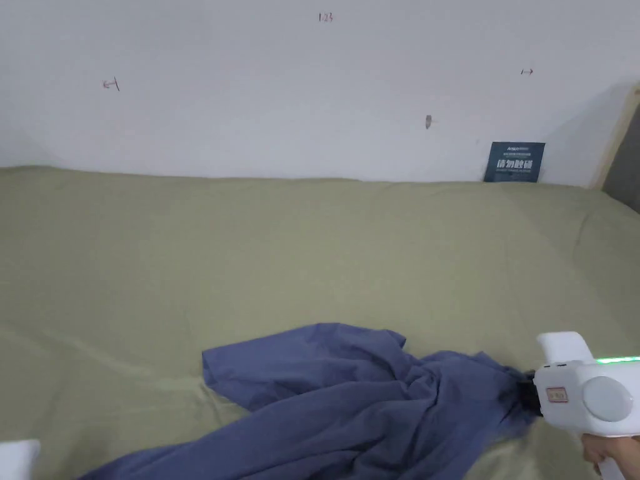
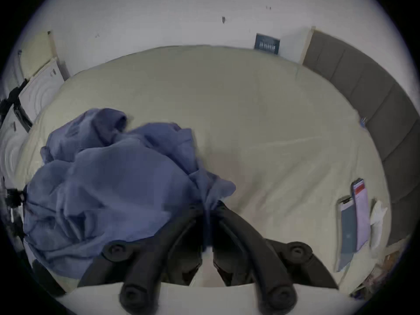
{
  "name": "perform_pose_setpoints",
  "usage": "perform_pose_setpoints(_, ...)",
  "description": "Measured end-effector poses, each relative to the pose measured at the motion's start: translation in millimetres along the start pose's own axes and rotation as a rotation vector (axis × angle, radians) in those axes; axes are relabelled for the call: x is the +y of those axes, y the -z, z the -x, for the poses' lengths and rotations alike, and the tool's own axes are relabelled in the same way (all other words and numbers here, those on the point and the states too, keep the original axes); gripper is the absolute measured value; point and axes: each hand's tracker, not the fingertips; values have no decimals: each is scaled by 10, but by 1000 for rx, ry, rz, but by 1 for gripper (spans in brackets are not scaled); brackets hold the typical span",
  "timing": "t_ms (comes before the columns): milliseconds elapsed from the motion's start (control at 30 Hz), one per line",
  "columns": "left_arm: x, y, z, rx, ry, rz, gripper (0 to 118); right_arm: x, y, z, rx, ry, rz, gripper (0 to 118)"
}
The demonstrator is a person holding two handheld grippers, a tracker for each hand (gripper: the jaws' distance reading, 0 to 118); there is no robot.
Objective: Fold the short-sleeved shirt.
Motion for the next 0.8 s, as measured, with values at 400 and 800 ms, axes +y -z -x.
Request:
perform_pose_setpoints(400, 580, -1466, 307, 51, -44, -287, 3, 277, -1755, -357, -32, 57, -282, 6)
perform_pose_setpoints(800, 1483, -2345, 157, 51, -58, -472, 3, 823, -2697, -415, -62, 85, -453, 6)
